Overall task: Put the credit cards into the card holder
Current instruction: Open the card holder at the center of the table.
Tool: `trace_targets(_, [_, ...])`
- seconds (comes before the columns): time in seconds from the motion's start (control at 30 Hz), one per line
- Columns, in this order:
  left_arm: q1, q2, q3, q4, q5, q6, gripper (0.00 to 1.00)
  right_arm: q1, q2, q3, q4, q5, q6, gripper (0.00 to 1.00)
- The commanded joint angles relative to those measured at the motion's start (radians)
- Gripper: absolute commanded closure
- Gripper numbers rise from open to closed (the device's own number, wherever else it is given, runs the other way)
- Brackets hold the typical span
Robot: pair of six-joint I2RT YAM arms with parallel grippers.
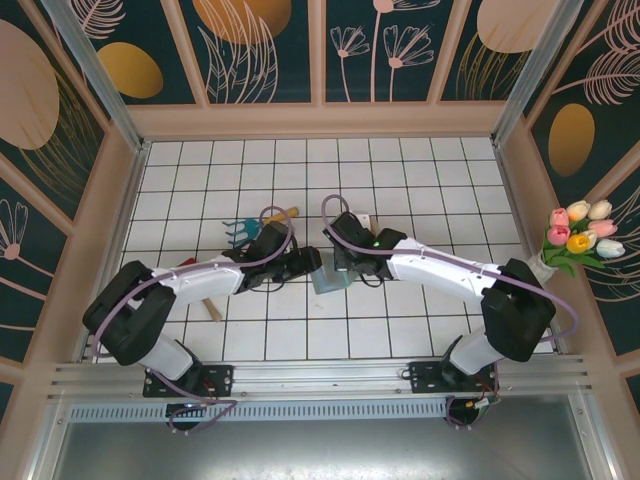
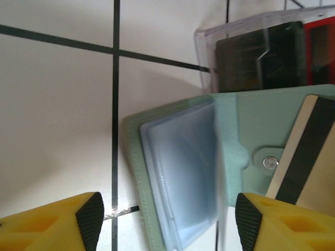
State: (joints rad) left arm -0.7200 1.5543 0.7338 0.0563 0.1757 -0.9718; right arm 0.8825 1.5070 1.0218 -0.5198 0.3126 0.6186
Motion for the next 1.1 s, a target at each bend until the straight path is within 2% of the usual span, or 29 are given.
trace_targets(0.0, [-0.01,0.029,0.028,0.014,-0.009,-0.035,0.37,-0.016,-0.026,-0.043,0.008,-0.005,-0.031,1.0])
trace_targets(0.1, [-0.015,0.041,0.017,0.017,-0.029,-0.063,0.45,-0.018,-0.036,-0.066,0.046,-0.046,-0.059,1.0])
trace_targets(0.23, [-0.015,0.018,-0.021,0.024,-0.074,-0.102,0.46,-0.019,-0.047,-0.099,0.097,-0.122,-0.094,1.0])
trace_targets(0.43, [-0.015,0.038,-0.061,0.156,0.01,-0.146,0.47,-0.02,-0.017,-0.116,0.092,-0.106,-0.099,1.0])
trace_targets(0.57, [-0.016,0.035,-0.067,0.194,0.019,-0.155,0.58,-0.024,-0.017,-0.118,0.091,-0.104,-0.097,1.0])
trace_targets(0.73, [-0.016,0.009,-0.087,0.227,0.018,-0.158,0.82,-0.03,-0.029,-0.125,0.098,-0.106,-0.082,1.0])
trace_targets(0.9, [-0.015,0.0,-0.092,0.226,0.034,-0.13,0.99,-0.046,-0.069,-0.123,0.13,-0.148,-0.07,1.0])
trace_targets(1.07, [-0.016,-0.056,-0.073,0.155,0.019,-0.082,1.0,-0.072,-0.146,-0.108,0.159,-0.191,-0.048,1.0])
